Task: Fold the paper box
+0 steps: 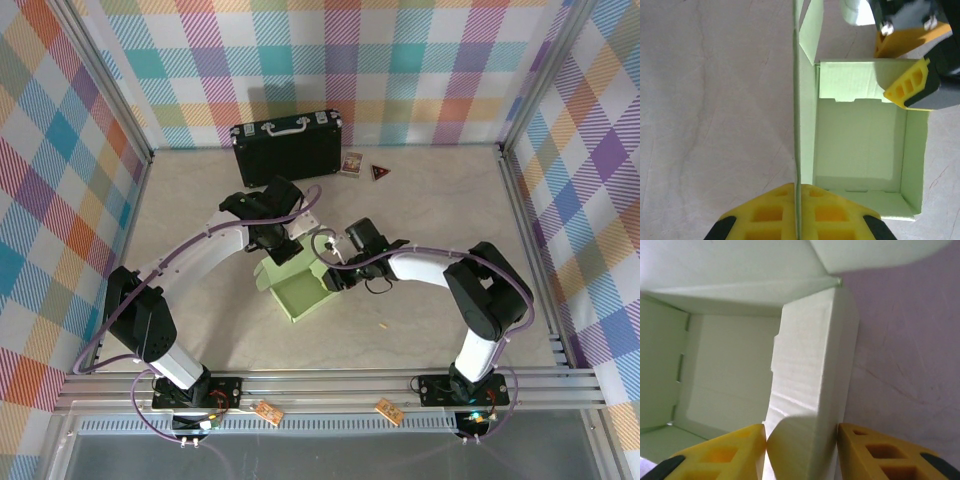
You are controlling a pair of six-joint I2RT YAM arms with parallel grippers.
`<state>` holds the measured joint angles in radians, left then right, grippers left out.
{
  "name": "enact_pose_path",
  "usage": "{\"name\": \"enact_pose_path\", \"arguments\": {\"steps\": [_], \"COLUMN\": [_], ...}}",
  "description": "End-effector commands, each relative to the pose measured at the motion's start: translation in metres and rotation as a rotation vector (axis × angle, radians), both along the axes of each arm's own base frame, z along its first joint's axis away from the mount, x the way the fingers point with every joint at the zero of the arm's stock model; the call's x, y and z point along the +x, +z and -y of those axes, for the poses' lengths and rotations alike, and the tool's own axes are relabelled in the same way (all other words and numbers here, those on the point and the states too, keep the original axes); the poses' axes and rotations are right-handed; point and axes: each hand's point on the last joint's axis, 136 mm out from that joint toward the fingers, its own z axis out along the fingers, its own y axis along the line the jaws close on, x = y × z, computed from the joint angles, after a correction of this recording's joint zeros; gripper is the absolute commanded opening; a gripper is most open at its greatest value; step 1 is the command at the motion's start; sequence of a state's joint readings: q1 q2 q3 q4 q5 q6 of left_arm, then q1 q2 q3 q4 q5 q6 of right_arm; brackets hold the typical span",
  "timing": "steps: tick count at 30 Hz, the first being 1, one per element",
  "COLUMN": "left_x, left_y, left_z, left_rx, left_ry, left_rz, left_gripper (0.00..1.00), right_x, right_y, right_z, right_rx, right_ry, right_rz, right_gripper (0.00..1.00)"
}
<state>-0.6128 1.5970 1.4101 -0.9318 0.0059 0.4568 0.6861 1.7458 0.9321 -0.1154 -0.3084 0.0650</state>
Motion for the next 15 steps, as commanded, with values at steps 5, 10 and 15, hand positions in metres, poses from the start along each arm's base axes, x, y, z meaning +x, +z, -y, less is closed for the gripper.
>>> {"name": "enact_pose_path", "arguments": {"steps": [5,10,15], "left_x": [0.002,0.0,-0.002], "left_y": [0.014,0.021,0.026], "left_z": [0.002,0.006,0.012], "left_rx": [-0.044,-0.083,-0.125], "left_ry": [0.041,0.042,0.055], "left_rz": [0.044,0.049,0.035], "left_gripper": [0.0,0.0,0.0], "right_x": [-0.008,-0.006,-0.001], "right_y": [-0.023,-0.027,-0.026], "right_z": [0.018,0.017,0.014], "right_rx": [-0.158,-0.215,-0.268], "right_ry": [0.027,0.045,0.067], "right_rz": [0.016,0.045,0.08], "right_gripper": [0.4,0.34,0.25]}}
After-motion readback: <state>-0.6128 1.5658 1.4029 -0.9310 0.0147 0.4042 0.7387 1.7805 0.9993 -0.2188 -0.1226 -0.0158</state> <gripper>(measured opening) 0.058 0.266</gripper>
